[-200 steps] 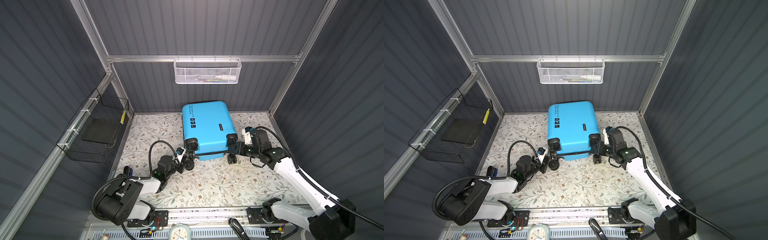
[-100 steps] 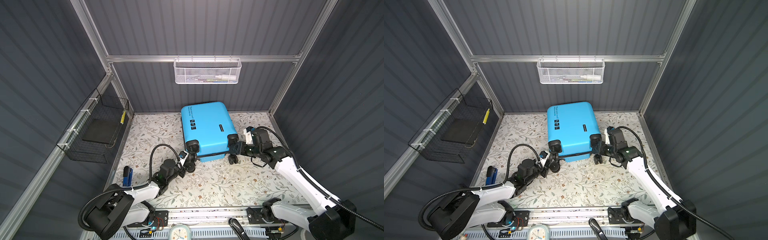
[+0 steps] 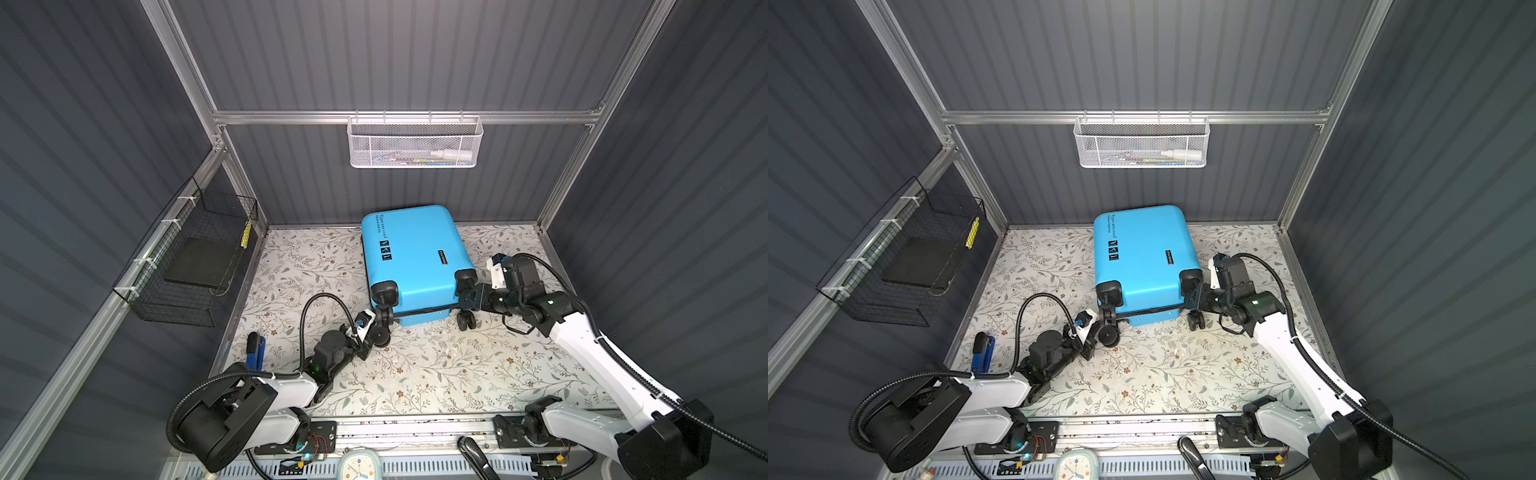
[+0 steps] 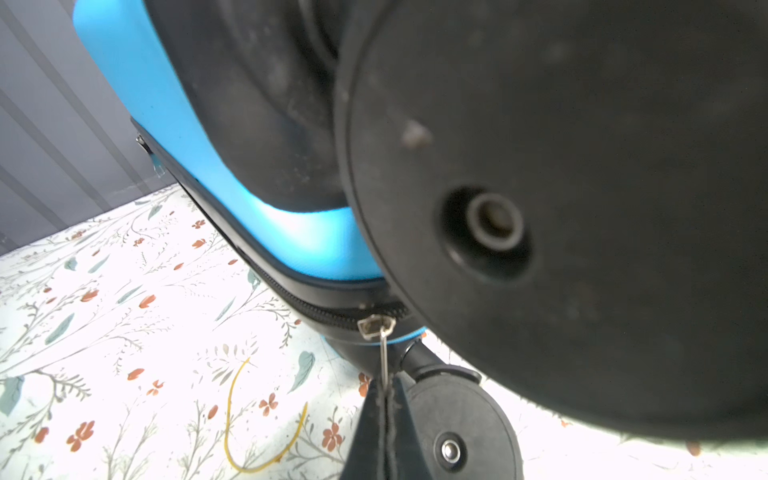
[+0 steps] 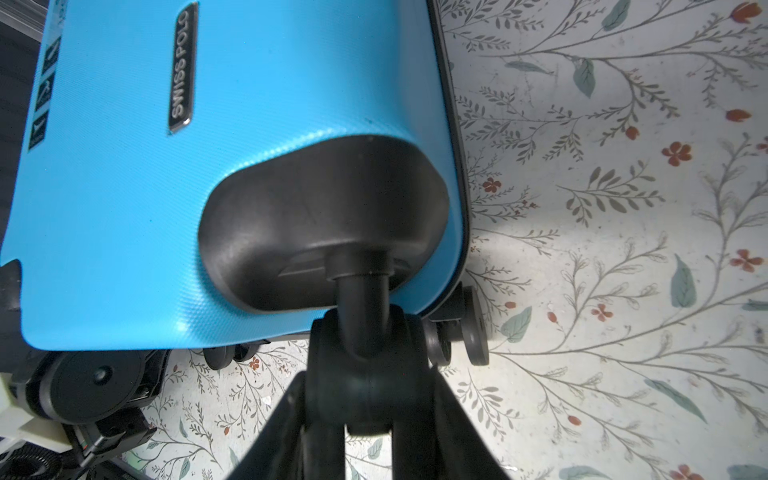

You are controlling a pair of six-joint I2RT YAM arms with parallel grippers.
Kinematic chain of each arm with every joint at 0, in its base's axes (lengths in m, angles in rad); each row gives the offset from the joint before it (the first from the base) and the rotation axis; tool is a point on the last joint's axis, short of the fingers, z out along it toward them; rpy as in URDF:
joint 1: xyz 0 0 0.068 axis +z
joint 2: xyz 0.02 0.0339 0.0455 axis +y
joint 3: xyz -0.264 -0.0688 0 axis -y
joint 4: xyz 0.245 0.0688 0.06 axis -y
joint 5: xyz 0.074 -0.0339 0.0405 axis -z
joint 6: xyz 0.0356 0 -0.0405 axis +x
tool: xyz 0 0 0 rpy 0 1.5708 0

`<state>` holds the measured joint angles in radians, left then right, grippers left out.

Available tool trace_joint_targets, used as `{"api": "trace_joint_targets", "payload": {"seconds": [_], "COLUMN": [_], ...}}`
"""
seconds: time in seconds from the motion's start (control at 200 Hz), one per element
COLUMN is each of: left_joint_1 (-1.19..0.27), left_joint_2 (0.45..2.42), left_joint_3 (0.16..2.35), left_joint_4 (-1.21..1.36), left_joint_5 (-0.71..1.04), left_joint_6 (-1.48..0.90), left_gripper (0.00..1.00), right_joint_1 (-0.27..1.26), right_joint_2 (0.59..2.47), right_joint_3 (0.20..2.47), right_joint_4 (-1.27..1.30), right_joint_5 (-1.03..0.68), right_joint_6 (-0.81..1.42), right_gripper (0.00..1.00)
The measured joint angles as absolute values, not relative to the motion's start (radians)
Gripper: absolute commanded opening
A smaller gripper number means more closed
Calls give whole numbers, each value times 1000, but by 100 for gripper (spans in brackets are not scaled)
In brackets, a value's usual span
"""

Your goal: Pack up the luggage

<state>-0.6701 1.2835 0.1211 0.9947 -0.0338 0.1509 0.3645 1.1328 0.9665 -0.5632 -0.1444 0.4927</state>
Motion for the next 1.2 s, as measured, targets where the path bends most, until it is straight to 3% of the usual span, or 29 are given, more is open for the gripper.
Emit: {"api": "trace_joint_targets", "payload": {"seconds": [0.665,1.201], "left_joint_1": [-676,-798], "left_joint_2": [1263,1359], "left_joint_3": [220,345], "left_joint_4": [825,710], "left_joint_5": [128,-4], "left_joint_6": [312,408], "left_gripper": [0,0], "right_joint_1": [365,419], "right_joint_2": [1147,1171], "right_joint_3": [988,1014], "right_joint_4": [-577,-599], "right_joint_5": [-84,46], "right_joint_6": [486,485], "right_gripper": [0,0]}}
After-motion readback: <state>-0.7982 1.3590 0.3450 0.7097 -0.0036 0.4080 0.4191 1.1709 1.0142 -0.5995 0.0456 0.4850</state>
